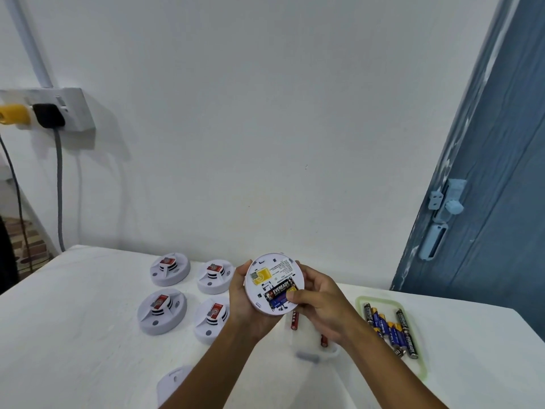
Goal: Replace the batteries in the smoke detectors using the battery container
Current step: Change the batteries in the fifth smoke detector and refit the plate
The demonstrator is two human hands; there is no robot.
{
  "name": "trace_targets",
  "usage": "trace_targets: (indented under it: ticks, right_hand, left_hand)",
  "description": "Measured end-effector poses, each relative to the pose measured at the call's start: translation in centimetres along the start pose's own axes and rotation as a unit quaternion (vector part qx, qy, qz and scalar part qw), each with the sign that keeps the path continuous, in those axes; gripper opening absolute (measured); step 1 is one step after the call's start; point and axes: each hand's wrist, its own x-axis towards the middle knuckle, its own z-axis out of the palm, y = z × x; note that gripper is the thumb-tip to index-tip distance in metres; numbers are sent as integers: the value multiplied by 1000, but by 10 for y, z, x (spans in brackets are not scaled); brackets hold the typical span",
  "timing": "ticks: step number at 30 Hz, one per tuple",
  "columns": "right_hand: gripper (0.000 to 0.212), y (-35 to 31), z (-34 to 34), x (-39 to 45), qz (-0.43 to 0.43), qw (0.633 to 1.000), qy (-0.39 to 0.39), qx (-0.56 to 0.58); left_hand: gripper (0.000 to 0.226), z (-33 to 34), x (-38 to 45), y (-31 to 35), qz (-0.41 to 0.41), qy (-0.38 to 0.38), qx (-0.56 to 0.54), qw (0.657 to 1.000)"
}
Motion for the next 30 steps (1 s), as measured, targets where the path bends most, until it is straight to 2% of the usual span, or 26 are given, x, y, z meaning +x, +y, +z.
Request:
trace_targets:
  ticks: [5, 21, 24, 30]
  right_hand:
    - [39, 1, 2, -2, 6, 1000, 3, -9]
    - [43, 0, 2, -4, 10, 1000, 1, -4]
    - [40, 1, 2, -3, 12, 1000, 10, -2]
    - [48, 4, -1, -4, 10, 1000, 2, -8]
  left_hand:
    - [55, -2, 0, 0, -2, -7, 3, 1000]
    - [60, -2, 0, 2, -3, 7, 17, 1000]
    - [58, -2, 0, 1, -5, 12, 15, 1000]
    - [51, -4, -2, 0, 1, -1, 19, 1000]
